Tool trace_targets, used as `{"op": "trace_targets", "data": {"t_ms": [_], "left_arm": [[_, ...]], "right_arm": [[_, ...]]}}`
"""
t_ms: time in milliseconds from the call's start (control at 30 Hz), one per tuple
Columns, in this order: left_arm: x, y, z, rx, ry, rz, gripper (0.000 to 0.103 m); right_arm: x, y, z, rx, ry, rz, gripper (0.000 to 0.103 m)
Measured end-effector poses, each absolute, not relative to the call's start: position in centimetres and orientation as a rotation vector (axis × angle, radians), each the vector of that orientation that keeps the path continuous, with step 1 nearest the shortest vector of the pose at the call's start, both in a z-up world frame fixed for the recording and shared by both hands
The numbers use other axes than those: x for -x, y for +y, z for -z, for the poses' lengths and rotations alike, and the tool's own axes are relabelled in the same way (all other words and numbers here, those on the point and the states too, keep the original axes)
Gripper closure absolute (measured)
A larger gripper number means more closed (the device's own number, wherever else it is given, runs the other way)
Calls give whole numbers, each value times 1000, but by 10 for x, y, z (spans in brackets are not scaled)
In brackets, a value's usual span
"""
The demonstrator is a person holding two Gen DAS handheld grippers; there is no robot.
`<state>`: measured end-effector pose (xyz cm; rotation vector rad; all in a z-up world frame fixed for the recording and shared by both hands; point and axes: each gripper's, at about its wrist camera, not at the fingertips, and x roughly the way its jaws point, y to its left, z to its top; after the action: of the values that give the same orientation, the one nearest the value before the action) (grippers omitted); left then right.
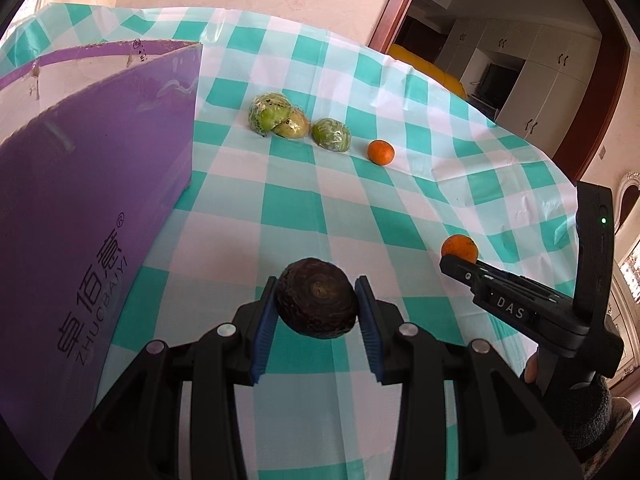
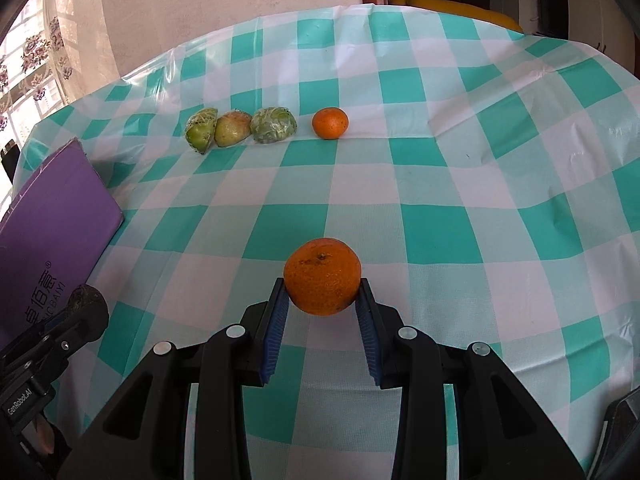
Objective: Organize fruits
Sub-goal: 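Carry both fruits into the box and release them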
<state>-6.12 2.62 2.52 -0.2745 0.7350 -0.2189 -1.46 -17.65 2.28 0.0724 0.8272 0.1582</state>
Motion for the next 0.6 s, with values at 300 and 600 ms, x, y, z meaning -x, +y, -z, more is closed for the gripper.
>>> {"op": "trace_targets", "data": {"t_ms": [300, 600], "left_arm": [[89, 18, -36, 189, 652, 230, 65], [128, 26, -65, 169, 546, 253, 65]], "right_arm": [[43, -174, -23, -58, 831, -175, 68], [68, -169, -32, -37, 829, -199, 68]]}}
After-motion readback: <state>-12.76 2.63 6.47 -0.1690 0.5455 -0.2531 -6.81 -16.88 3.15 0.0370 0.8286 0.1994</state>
